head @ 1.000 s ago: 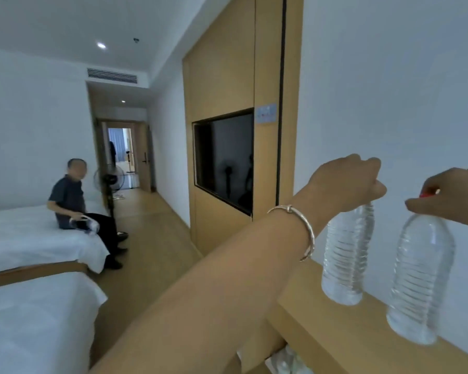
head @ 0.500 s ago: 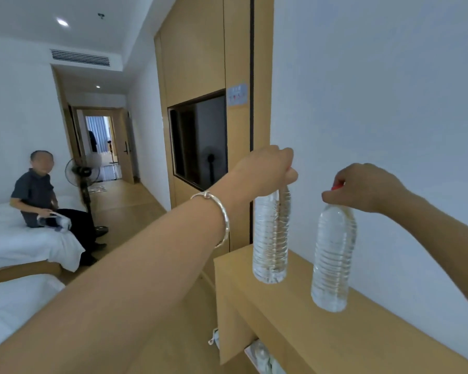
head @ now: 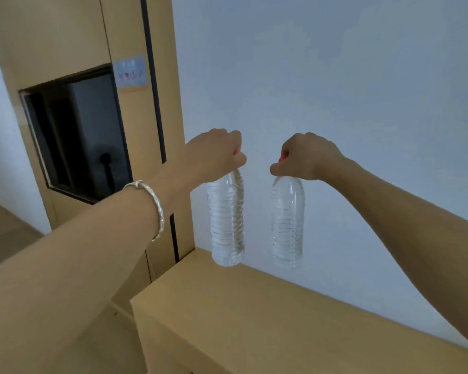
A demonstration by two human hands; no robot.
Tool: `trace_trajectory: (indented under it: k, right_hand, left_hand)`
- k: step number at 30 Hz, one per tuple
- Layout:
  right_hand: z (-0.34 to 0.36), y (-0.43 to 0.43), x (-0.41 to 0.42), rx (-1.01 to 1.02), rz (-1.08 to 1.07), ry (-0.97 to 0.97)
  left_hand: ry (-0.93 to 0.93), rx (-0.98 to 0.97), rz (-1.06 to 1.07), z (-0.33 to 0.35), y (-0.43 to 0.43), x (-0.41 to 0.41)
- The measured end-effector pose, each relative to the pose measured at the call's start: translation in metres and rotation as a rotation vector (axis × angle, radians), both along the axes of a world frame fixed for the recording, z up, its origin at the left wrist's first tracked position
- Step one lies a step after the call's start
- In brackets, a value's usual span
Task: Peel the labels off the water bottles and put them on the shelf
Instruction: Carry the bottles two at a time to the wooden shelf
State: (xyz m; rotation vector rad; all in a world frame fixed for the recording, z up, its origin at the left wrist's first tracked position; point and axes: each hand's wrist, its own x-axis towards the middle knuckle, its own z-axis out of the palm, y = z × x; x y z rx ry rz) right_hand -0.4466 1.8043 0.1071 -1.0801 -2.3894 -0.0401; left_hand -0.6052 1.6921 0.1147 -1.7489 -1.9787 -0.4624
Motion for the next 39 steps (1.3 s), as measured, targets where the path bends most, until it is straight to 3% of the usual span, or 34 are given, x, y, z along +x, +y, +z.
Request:
trace_trajectory:
  k: [7, 18, 31, 39]
  right_hand:
    - [-0.036, 0.063, -0.039, -0.080, -0.097, -0.052]
    - [-0.133, 0.180, -0.142, -0.154, 0.029, -0.298]
    - [-0.234, 0.269, -0.260, -0.364, 0.130, -0.406]
    - [-0.272, 0.289, -0.334, -0.447, 0.032, -0.553]
  left_hand:
    - [-0.037, -0.075, -0.078, -0.039, 0.084, -0.059]
    - [-0.068, -0.269, -0.080, -0.142, 0.213, -0.164]
    - [-0.207, -0.506, 0.093, -0.231, 0.286, -0.270]
    - [-0.256, -0.706, -0.068, -0.268, 0.335, -0.361]
